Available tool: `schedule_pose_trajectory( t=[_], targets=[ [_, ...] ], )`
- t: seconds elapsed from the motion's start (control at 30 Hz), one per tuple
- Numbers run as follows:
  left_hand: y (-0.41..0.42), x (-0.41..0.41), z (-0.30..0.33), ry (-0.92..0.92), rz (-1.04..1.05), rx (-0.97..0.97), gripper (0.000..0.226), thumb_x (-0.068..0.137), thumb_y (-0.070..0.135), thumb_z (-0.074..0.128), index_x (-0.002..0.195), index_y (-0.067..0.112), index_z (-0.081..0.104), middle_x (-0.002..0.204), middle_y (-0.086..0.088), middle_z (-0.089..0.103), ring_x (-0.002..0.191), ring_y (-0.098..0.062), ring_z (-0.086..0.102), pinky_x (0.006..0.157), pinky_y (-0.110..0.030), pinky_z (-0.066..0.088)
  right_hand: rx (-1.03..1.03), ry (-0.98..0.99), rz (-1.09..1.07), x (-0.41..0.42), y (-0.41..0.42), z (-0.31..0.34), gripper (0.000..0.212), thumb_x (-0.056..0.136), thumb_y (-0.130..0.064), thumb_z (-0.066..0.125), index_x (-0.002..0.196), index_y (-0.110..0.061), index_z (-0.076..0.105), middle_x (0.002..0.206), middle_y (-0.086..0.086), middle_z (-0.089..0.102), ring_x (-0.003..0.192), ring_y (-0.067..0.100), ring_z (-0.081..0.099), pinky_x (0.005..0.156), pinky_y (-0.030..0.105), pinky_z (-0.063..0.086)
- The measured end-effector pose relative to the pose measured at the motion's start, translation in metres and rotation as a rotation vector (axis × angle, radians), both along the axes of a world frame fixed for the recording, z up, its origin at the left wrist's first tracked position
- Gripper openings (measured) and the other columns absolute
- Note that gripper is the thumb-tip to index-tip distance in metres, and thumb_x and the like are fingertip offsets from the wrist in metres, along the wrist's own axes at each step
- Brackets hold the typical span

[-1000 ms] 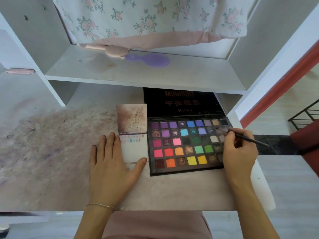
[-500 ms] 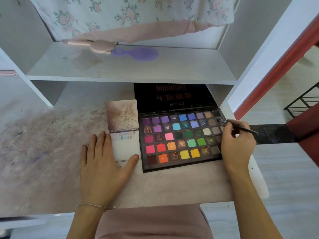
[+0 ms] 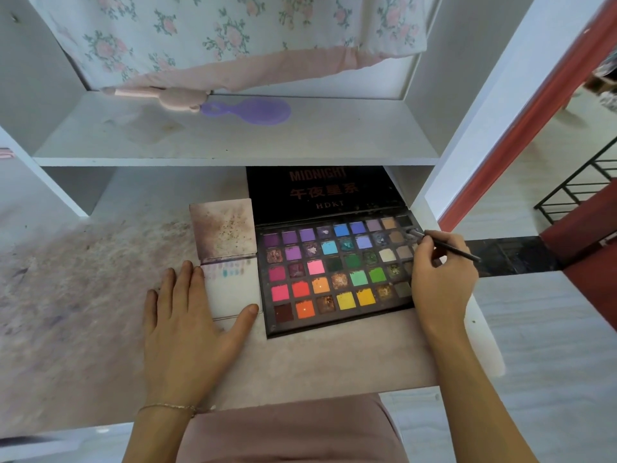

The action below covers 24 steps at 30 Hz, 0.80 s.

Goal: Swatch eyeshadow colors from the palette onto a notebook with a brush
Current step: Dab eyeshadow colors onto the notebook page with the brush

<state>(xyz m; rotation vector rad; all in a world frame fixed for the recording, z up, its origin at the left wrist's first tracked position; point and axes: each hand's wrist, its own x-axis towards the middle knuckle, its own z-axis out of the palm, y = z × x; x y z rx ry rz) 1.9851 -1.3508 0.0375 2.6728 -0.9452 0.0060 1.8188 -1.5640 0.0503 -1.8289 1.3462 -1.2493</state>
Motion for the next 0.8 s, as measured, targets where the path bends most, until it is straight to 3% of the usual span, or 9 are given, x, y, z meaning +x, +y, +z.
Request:
schedule_pose_trajectory(
  t=[0.07, 0.13, 0.2, 0.33, 0.53, 0.8],
  targets=[
    [0.0, 0.0, 0.0, 0.001, -0.003, -0.001, 0.107, 0.062, 0.077, 0.014, 0.142, 0.006, 0.027, 0.151, -0.009, 0.023, 0.141, -0.024, 0.012, 0.114, -0.037, 0.001, -0.055, 0.037, 0.071, 0.003, 0.006, 0.0, 0.01, 0.088, -0.007, 0.053, 0.095, -0.011, 0.06, 0.09, 0.002, 0.057, 0.082, 0.013, 0.054, 0.069, 0.017, 0.045],
    [0.0, 0.0, 0.0, -0.002, -0.007, -0.004, 0.107, 0.063, 0.077, 0.015, 0.141, 0.005, 0.027, 0.151, -0.01, 0.024, 0.141, -0.025, 0.013, 0.114, -0.038, 0.002, -0.063, 0.054, 0.147, 0.007, 0.014, 0.001, 0.012, 0.088, -0.005, 0.054, 0.096, -0.01, 0.061, 0.092, 0.001, 0.057, 0.081, 0.007, 0.053, 0.07, 0.011, 0.045],
    [0.0, -0.001, 0.0, -0.005, -0.008, -0.01, 0.106, 0.064, 0.076, 0.016, 0.14, 0.004, 0.028, 0.15, -0.011, 0.026, 0.141, -0.026, 0.015, 0.114, -0.039, 0.004, -0.062, 0.042, 0.229, 0.012, 0.024, 0.003, 0.015, 0.087, -0.003, 0.054, 0.094, -0.015, 0.059, 0.091, -0.001, 0.057, 0.083, 0.001, 0.053, 0.067, 0.007, 0.044],
    [-0.002, -0.003, 0.0, -0.005, -0.004, -0.012, 0.105, 0.064, 0.076, 0.014, 0.141, 0.006, 0.026, 0.151, -0.01, 0.024, 0.141, -0.025, 0.013, 0.114, -0.037, 0.001, -0.009, -0.048, 0.398, 0.029, 0.051, 0.011, 0.028, 0.086, -0.002, 0.054, 0.084, -0.03, 0.053, 0.081, -0.006, 0.059, 0.078, 0.005, 0.058, 0.068, 0.013, 0.048],
    [-0.003, -0.004, 0.002, -0.007, 0.003, -0.015, 0.105, 0.064, 0.077, 0.007, 0.144, 0.01, 0.016, 0.154, -0.005, 0.013, 0.142, -0.02, 0.004, 0.112, -0.033, -0.008, 0.084, -0.038, 0.657, 0.068, 0.089, 0.016, 0.026, 0.085, -0.01, 0.053, 0.076, -0.034, 0.051, 0.062, -0.011, 0.055, 0.056, 0.003, 0.053, 0.048, 0.008, 0.037],
    [0.001, -0.002, 0.0, -0.026, 0.007, -0.045, 0.102, 0.067, 0.075, 0.011, 0.144, 0.01, 0.019, 0.153, -0.006, 0.017, 0.142, -0.022, 0.008, 0.111, -0.033, -0.009, 0.178, 0.034, 0.711, 0.093, 0.088, 0.008, 0.023, 0.085, -0.013, 0.054, 0.074, -0.034, 0.051, 0.065, -0.001, 0.059, 0.062, 0.008, 0.054, 0.053, 0.016, 0.043]
  ],
)
